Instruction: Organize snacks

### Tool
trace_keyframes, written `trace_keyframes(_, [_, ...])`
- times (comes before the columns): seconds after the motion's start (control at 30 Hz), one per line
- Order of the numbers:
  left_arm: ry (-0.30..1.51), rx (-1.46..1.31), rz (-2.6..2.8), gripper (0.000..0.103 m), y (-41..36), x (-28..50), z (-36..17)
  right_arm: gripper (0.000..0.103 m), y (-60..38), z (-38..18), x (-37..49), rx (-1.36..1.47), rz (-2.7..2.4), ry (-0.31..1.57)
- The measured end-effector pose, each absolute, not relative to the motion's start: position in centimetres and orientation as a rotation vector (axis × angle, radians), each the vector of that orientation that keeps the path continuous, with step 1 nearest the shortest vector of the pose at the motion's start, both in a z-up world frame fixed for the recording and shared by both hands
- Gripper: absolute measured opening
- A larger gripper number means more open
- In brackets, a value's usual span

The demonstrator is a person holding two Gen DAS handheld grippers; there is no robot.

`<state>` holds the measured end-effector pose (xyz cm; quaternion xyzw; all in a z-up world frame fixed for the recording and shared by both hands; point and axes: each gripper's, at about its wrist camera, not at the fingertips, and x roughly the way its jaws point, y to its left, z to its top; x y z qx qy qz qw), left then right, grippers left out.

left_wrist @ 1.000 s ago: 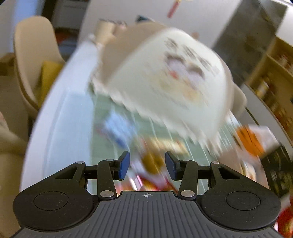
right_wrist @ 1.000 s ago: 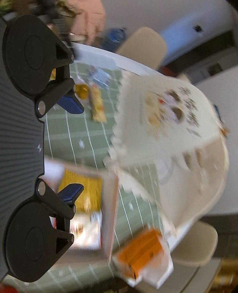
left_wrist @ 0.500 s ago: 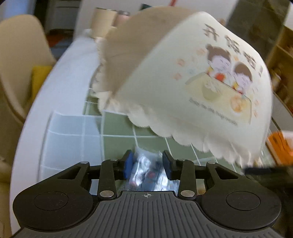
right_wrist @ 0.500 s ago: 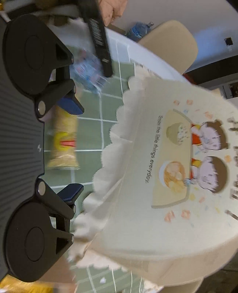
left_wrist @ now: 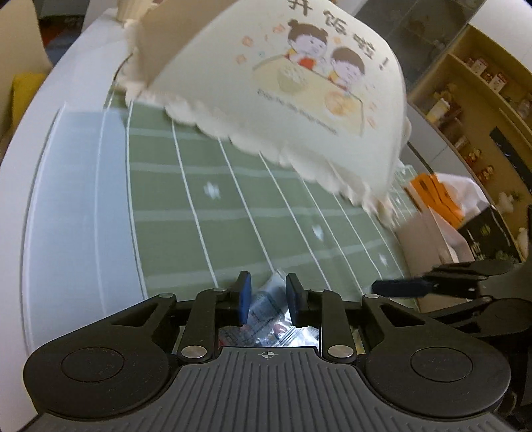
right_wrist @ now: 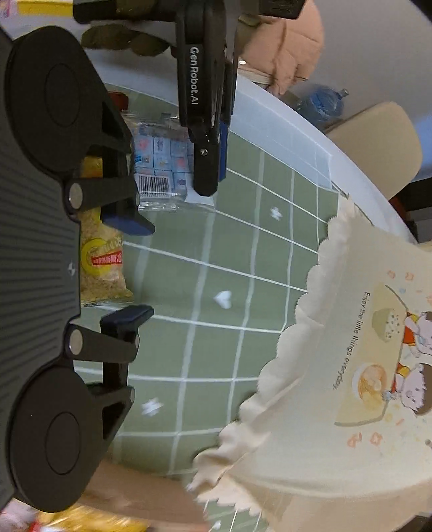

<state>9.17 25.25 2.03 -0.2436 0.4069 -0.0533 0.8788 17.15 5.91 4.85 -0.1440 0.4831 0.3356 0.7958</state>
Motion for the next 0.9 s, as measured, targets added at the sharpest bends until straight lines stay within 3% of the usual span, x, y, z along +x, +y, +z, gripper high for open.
trace_keyframes(0.07, [0.860, -0.497, -0.106, 0.026, 24.4, 7.7, 2.2, 0.068, 4.5, 5.5, 15.9, -0.286, 0.697, 1.024])
trace_keyframes(0.3, [0.875, -0.556, -0.036, 0.026, 22.2, 2.9, 2.4, 0.068, 1.0, 4.1, 14.8, 0.008, 0.590, 1.207])
trace_keyframes(0.47, [0.899, -0.559, 0.024, 0.027, 21.6, 0.9, 3.0, 0.035, 1.9, 4.2, 11.7, -0.067, 0.693, 1.195])
trace_keyframes(0.53, [0.889, -0.539, 0.043, 0.027, 21.4, -0.1, 3.7, 0.029, 1.4, 4.7, 10.5, -0.074, 0.748, 1.197])
trace_keyframes(0.9, [0.895, -0.456, -0.031, 0.027, 15.4, -3.0, 6.1, 0.027, -11.0, 6.4, 7.8, 0.038, 0.602, 1.129])
